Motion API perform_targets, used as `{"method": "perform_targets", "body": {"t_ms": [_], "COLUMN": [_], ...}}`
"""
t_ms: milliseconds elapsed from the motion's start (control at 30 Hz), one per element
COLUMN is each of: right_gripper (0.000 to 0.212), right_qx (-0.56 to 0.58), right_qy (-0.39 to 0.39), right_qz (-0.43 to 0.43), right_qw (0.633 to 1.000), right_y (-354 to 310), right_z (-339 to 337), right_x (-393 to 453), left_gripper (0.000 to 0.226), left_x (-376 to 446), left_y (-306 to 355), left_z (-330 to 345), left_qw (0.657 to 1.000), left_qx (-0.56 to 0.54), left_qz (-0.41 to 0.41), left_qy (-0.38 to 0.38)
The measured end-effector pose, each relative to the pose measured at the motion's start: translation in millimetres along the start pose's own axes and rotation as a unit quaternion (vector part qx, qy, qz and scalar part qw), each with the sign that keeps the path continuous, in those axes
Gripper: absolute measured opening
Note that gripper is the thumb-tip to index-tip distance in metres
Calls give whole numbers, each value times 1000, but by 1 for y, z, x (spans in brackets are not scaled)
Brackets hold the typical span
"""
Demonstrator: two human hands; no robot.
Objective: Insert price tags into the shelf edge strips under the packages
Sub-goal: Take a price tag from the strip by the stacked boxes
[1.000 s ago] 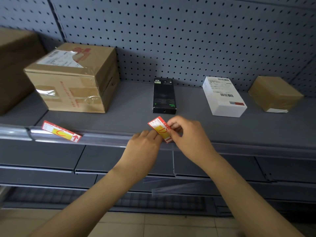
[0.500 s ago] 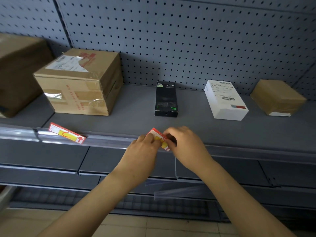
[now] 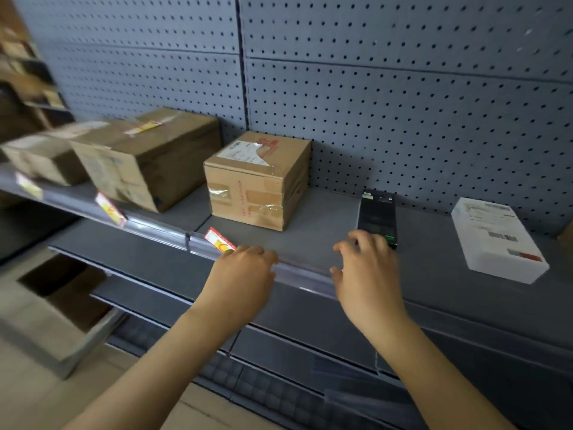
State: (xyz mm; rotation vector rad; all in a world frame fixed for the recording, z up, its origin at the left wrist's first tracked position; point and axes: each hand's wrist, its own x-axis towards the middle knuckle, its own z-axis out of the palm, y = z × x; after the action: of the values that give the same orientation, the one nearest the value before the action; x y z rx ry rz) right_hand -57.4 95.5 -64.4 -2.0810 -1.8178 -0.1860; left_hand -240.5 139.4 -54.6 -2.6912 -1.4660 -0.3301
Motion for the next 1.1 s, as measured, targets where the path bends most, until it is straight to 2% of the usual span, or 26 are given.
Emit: {"method": "perform_targets", "body": {"t_ms": [67, 200, 367, 467, 600, 800, 1100], "right_gripper": [36, 33, 18, 19, 19, 14, 12], "right_qx": [-5, 40, 114, 144, 181, 185, 192], "right_qy": [18, 1, -19, -38, -28, 4, 48], "right_qz": [-4, -59, -150, -209, -233, -234, -207], "right_qw": [1000, 997, 982, 966, 955, 954, 958], "right_y": [-17, -62, -155, -214, -285, -349, -381], "right_z": [0, 7, 22, 31, 38, 50, 74], "right_x": [7, 22, 41, 60, 92, 134, 236], "left_gripper": [29, 29, 29, 30, 28, 29, 26], "left_x": [-12, -37, -67, -83, -95, -88, -9], "left_y": [-19, -63, -135, -184, -249, -313, -388], "left_z": [-6, -19, -37, -52, -76, -102, -114], "left_qw": [999, 995, 984, 977, 969, 963, 971], "left_qx": [4, 7, 1, 21, 27, 20, -6], "left_qz": [-32, -95, -174, -207, -238, -254, -208], "left_qy": [23, 29, 45, 52, 62, 83, 118]}}
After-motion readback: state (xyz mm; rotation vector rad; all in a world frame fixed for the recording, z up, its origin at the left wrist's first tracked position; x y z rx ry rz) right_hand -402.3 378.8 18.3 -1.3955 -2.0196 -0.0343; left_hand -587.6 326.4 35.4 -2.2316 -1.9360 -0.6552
